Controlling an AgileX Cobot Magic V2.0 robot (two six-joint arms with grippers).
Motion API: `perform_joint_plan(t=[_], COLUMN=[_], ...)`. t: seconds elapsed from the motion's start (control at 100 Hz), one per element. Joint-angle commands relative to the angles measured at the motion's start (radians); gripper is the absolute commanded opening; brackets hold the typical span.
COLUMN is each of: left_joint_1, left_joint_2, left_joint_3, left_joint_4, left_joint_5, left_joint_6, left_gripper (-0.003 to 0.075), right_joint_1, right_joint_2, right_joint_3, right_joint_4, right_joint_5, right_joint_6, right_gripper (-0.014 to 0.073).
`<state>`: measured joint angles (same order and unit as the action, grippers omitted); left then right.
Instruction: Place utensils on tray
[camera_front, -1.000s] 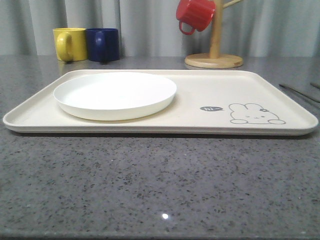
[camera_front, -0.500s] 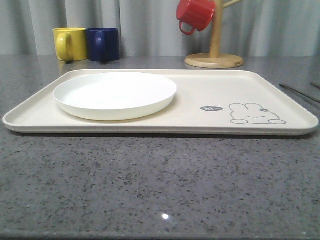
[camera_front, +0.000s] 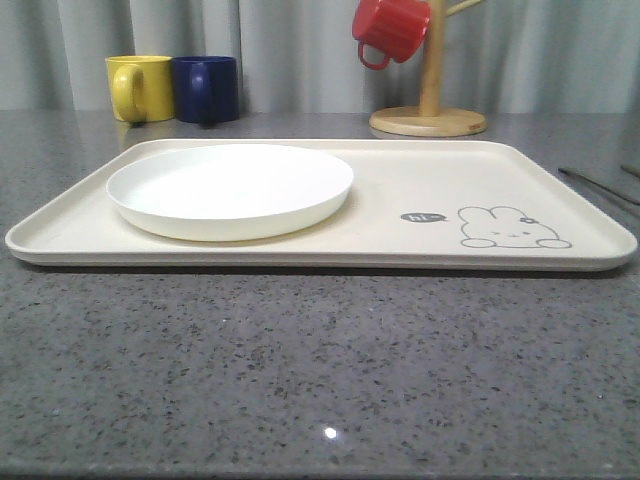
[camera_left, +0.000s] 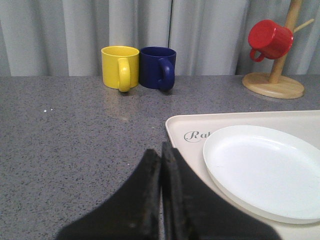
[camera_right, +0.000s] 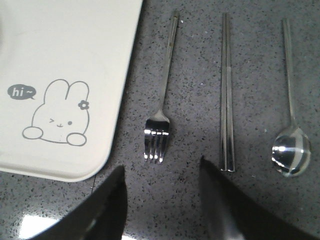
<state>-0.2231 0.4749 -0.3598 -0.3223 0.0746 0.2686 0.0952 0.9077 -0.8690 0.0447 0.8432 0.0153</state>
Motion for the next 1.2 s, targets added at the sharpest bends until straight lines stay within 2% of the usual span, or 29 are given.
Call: perform_joint_plan(t=[0.0,0.36,0.72,1.19], left_joint_1=[-0.007,-0.007,-0.007,-0.007], left_joint_2=[0.003,0.003,0.003,0.003], left_joint_3=[-0.029,-0.029,-0.029,-0.029], left_joint_4=[-0.004,-0.004,-0.004,-0.004], left_joint_5=[-0.085,-0.085,-0.085,-0.085], left_joint_6=[-0.003,-0.003,-0.003,-0.003], left_gripper=[-0.0018,-0.0018,-0.0018,-0.0018], right_joint_1=[-0.006,-0.006,-0.006,-0.006], right_joint_2=[-0.002,0.196,0.444,0.590], right_joint_3=[-0.037,-0.044,-0.212,-0.232], right_joint_4=[0.026,0.032,0.031,0.024], right_joint_5=[-0.058,-0.150,-0.154,-0.174], right_joint_6=[-0.008,-0.008,-0.008,-0.008], right_gripper=[0.0394,0.0394,0.0394,0.0394])
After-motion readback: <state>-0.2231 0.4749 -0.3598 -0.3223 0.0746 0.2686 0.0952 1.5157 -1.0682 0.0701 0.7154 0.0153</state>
